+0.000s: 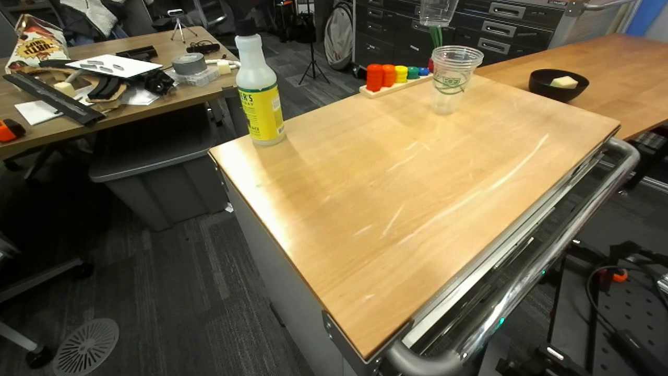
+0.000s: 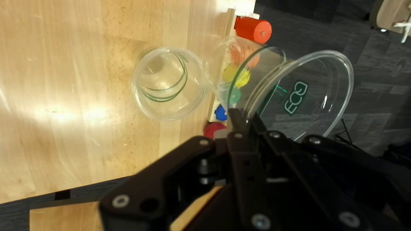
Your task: Stack the cups into the front right cup
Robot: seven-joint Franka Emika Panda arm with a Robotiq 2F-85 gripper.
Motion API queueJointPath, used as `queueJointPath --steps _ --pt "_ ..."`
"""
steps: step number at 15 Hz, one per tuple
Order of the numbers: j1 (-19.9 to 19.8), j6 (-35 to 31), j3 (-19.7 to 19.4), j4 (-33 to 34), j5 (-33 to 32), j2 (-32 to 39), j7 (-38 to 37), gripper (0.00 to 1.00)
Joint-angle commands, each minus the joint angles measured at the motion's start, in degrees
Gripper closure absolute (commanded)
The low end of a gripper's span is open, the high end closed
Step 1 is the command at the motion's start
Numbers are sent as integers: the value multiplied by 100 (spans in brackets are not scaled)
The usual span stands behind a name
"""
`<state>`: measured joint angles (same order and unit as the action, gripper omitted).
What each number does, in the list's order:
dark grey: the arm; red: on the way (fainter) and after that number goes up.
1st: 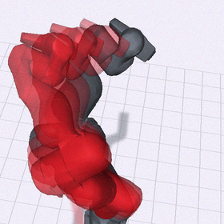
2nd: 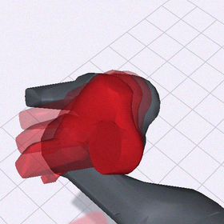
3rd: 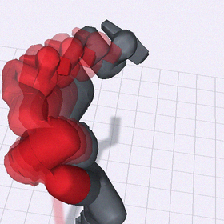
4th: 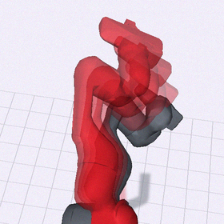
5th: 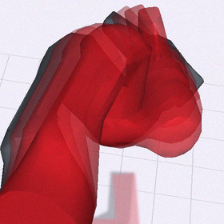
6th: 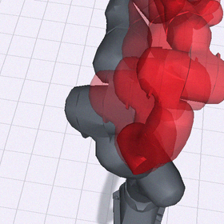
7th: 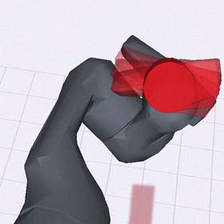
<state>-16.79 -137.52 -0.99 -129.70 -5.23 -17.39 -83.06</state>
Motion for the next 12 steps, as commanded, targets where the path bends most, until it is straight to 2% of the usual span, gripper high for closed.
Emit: queueJointPath --steps 1,5,12 --pt "18 112 23 154 -221 -49 -410 98" --pt "-24 389 14 52 -465 -131 -721 98" --pt "12 850 -110 -15 -496 -51 -824 98"
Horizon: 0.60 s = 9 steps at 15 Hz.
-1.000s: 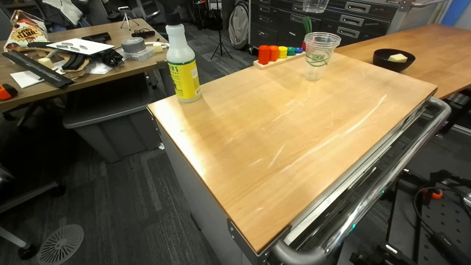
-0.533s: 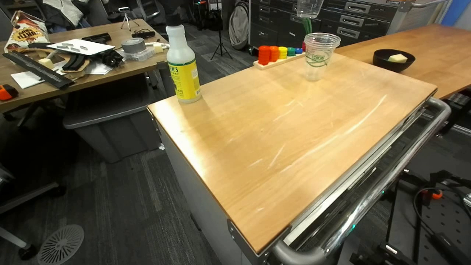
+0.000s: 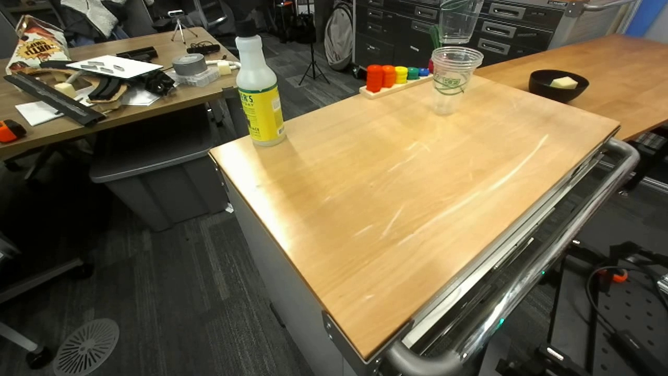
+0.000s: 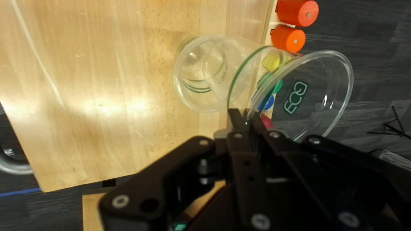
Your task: Stack the cups into the front right cup
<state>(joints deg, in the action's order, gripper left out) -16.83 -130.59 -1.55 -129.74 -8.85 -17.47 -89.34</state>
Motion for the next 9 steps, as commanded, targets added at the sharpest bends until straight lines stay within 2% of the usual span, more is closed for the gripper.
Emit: queueJointPath --steps 1,9 --pt "12 200 -67 -39 -150 -63 -207 98" --pt "-7 -5 -150 -266 -280 99 -374 98"
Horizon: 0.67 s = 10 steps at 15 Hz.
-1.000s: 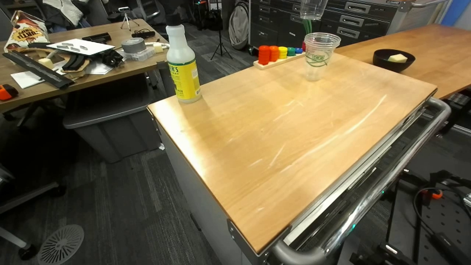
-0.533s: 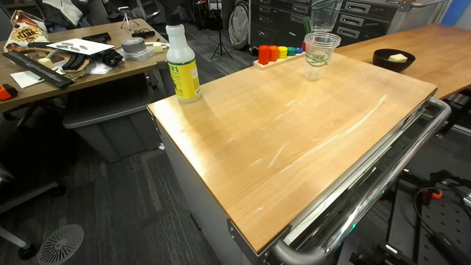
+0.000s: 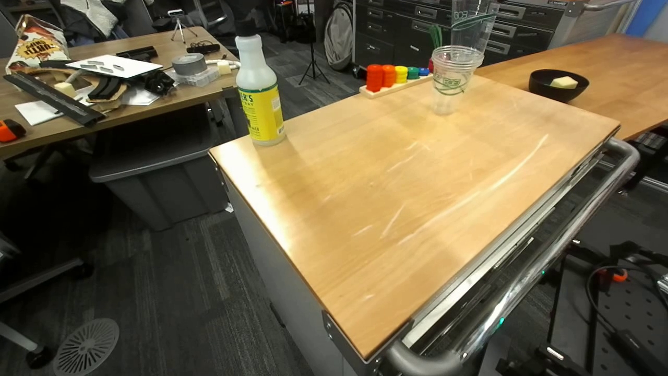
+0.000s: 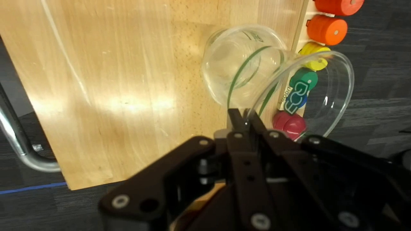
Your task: Stack the cups into the front right cup
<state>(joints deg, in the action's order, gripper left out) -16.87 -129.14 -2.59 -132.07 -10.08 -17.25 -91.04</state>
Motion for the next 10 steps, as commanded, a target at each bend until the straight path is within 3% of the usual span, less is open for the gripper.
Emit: queueJointPath --steps 1,10 --pt "-14 -188 -57 -50 -186 122 -247 98" --pt "22 -312 -113 99 -552 466 -486 98"
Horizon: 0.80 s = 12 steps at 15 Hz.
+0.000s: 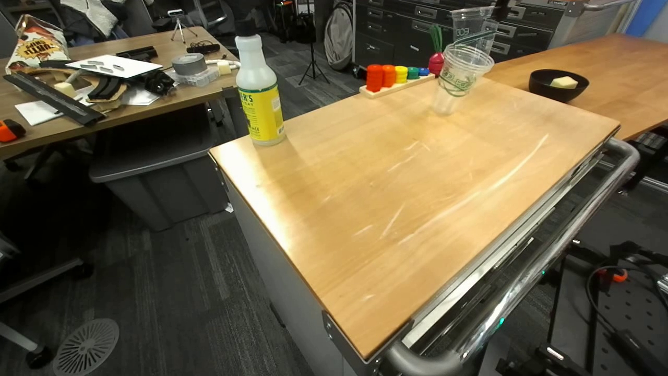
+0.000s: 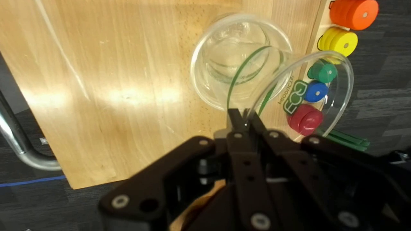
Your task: Stack the cups into the front right cup
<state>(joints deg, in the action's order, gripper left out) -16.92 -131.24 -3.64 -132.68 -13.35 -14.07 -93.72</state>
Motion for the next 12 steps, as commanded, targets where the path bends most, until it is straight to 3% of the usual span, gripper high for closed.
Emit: queueJointPath --steps 1,12 --pt "36 -98 0 181 -270 183 -248 98" --pt "315 -256 8 253 -224 379 -283 98"
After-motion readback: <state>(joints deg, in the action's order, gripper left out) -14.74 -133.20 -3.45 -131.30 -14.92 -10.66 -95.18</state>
